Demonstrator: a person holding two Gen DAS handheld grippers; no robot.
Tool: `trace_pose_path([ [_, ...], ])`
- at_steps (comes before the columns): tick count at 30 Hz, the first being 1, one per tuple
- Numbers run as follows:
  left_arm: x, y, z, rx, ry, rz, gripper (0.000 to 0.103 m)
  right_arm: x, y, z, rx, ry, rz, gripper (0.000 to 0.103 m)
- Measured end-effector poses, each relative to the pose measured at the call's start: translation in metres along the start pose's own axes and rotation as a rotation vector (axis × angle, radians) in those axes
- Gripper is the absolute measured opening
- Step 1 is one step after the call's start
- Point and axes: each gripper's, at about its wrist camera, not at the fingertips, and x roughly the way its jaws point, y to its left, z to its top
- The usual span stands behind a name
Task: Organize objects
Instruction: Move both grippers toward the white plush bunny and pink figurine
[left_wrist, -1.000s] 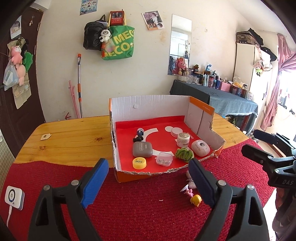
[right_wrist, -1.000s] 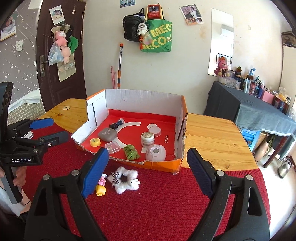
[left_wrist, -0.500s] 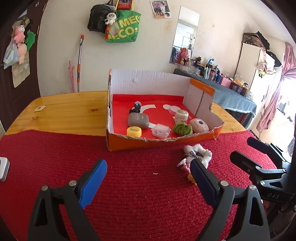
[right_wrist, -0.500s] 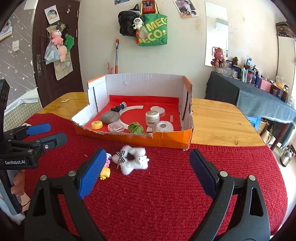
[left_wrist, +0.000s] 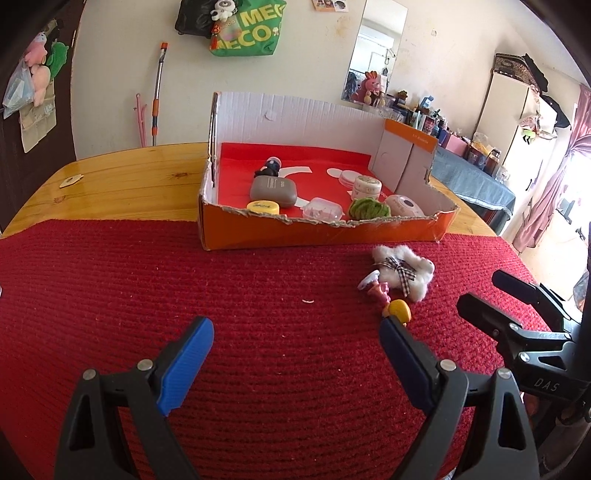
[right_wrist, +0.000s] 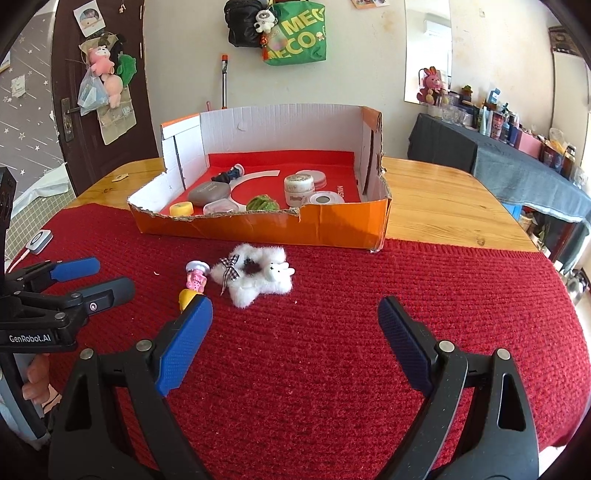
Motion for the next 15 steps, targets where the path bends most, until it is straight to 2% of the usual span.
trace_pose_path([
  [15, 0.007, -0.012, 0.004, 0.017, 0.038, -0.009, 0.093, 0.006, -0.007, -0.003, 0.014, 0.030, -0.006, 0.092],
])
